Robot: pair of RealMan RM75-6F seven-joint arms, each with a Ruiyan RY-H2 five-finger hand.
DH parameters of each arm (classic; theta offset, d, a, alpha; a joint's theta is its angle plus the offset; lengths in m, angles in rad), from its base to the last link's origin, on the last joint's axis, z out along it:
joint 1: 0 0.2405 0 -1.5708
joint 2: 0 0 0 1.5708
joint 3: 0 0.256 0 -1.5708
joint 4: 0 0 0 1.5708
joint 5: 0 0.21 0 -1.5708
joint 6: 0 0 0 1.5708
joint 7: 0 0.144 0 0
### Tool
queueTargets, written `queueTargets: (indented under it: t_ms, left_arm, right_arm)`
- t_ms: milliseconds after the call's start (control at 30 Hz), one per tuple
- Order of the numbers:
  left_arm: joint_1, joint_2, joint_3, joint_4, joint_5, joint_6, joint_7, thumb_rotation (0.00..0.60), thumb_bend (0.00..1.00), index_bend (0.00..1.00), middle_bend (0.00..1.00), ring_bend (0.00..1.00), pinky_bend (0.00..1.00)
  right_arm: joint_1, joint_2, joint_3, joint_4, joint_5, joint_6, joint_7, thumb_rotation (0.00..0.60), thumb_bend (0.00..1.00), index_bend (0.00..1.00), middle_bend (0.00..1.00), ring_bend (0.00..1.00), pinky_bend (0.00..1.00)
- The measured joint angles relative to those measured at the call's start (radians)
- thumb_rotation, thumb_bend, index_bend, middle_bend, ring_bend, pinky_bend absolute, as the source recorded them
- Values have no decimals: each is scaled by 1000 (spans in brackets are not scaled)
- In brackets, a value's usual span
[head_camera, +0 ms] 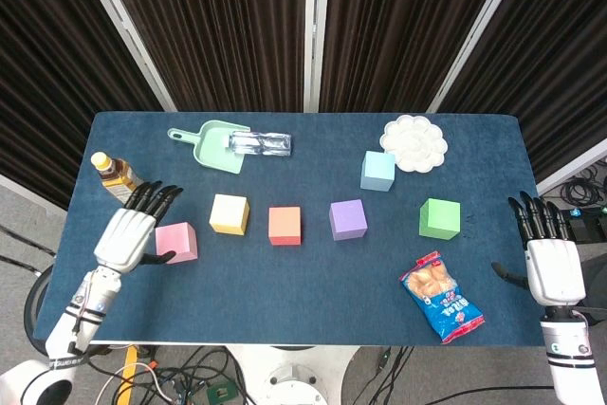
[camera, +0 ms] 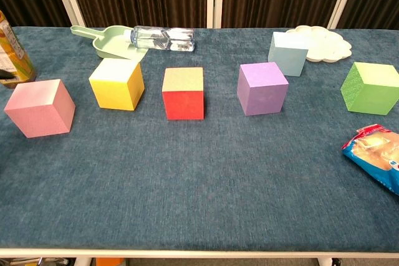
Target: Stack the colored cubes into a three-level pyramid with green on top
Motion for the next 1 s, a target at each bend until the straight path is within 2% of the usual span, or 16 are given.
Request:
queueTargets:
  t_ms: [200,467,800,1000]
  left_arm:
    - [-96,-61,-18,62,-55,-122,-17,600,0,86,92,0,62]
    - [-174,-139,-36,169,-78,-173,-28,600,0,86,66,0,65]
    - [-261,-187,-48,289,-168,-304,-79,600,0,86,83,0,65]
    - [-296,-224,-45,344,-178,-331,-112,600,0,86,103,0,65]
  right_arm:
    - [8,18,12,-31,5,-2,4,600,0,0,0,0,0]
    - [11,27,15,-76,-1,7,-39,600,0,0,0,0,0]
    - [11,5,9,-51,24,-6,-31,600,0,0,0,0,0]
    - [17,-6,14,-36,41,-17,-31,600,0,0,0,0,0]
